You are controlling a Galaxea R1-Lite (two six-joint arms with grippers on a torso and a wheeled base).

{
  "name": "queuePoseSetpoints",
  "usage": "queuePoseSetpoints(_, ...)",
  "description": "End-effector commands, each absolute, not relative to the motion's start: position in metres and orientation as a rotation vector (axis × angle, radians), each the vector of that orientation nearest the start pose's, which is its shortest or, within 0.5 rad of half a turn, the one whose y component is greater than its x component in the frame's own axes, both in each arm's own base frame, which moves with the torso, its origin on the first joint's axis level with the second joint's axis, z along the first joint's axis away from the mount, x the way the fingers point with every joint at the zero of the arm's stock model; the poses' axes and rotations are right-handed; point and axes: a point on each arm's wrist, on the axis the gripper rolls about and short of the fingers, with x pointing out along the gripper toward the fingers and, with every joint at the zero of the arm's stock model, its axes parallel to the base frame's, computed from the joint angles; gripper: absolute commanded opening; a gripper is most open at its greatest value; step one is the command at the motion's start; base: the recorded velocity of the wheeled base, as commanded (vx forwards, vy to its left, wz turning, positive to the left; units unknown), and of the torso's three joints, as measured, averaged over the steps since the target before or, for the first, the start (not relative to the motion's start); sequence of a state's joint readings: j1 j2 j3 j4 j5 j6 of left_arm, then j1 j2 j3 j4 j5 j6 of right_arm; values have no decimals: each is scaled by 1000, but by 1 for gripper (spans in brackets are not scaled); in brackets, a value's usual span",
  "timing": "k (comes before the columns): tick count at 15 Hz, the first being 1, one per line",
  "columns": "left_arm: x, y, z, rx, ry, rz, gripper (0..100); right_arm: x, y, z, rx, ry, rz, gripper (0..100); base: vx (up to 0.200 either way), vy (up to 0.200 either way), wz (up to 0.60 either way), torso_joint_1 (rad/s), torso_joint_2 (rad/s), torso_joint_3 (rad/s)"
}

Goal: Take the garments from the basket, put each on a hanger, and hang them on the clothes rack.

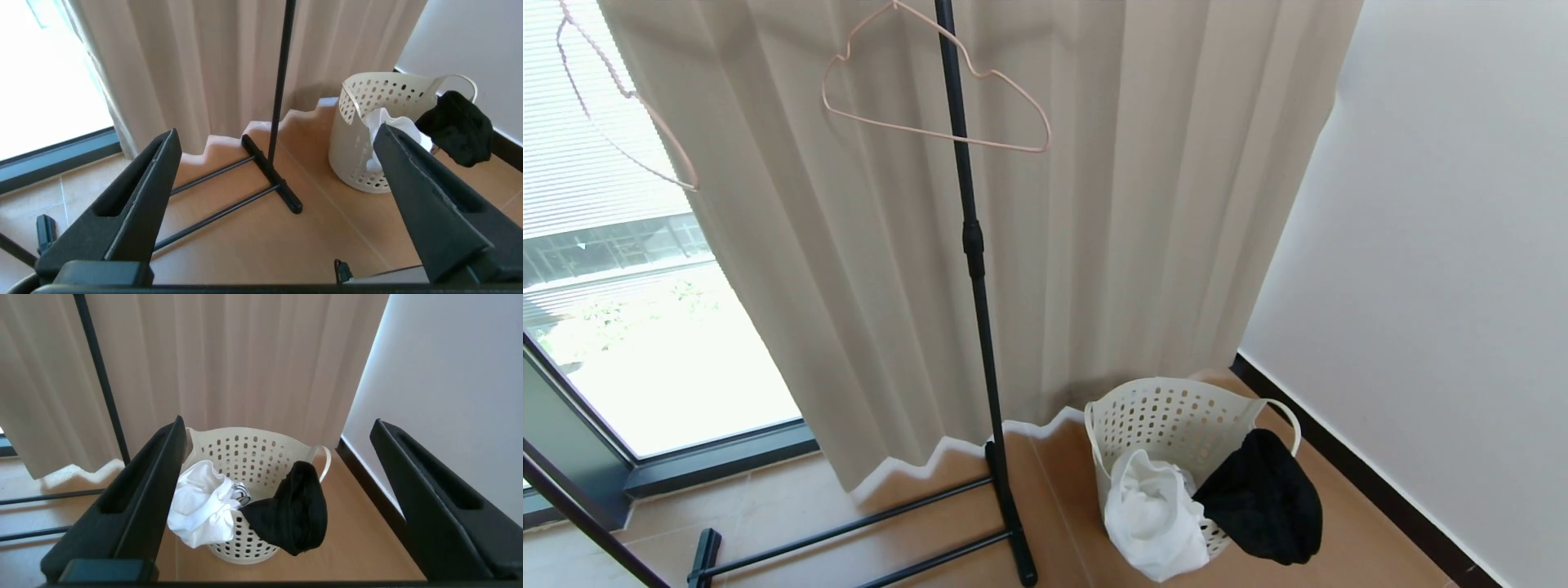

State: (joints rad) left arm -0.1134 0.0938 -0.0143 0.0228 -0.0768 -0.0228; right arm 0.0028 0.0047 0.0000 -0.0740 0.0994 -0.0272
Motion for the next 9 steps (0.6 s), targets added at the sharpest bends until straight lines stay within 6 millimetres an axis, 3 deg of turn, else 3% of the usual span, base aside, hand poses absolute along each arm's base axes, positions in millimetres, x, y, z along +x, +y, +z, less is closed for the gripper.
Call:
queuePoseSetpoints(1,-17,0,79,-21,105,-189,100,-23,2,83,-31,-69,102,100,0,0,0,-27,256,163)
queuePoseSetpoints(9,-17,0,79,-21,105,-189,100,-23,2,83,-31,-69,102,100,0,0,0,-5,62,-127)
